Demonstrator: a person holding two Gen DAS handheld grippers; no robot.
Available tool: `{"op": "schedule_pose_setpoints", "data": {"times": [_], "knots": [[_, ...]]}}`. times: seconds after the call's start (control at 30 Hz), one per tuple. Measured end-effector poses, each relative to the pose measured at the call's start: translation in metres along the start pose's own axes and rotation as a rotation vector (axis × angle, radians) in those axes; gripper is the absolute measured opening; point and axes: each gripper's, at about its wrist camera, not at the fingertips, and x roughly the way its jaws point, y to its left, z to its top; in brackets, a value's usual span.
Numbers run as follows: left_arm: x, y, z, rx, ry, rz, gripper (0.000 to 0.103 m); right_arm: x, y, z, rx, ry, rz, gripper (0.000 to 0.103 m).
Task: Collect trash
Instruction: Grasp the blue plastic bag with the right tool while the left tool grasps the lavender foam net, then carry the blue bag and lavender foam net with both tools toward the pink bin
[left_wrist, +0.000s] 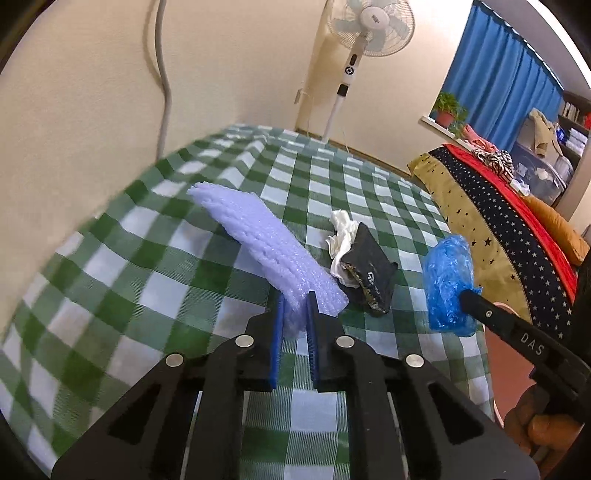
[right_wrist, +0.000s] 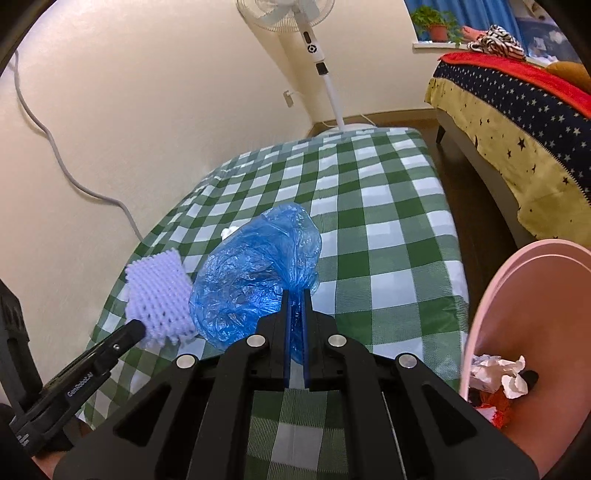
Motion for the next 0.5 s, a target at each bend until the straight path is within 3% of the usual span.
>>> {"op": "schedule_pose_setpoints", "data": {"times": [0.5], "knots": [[-0.057, -0.024, -0.01, 0.105, -0.061, -0.035, 0.011, -0.075, -0.003, -0.002, -0.018, -0.088, -0.02, 0.005]]}}
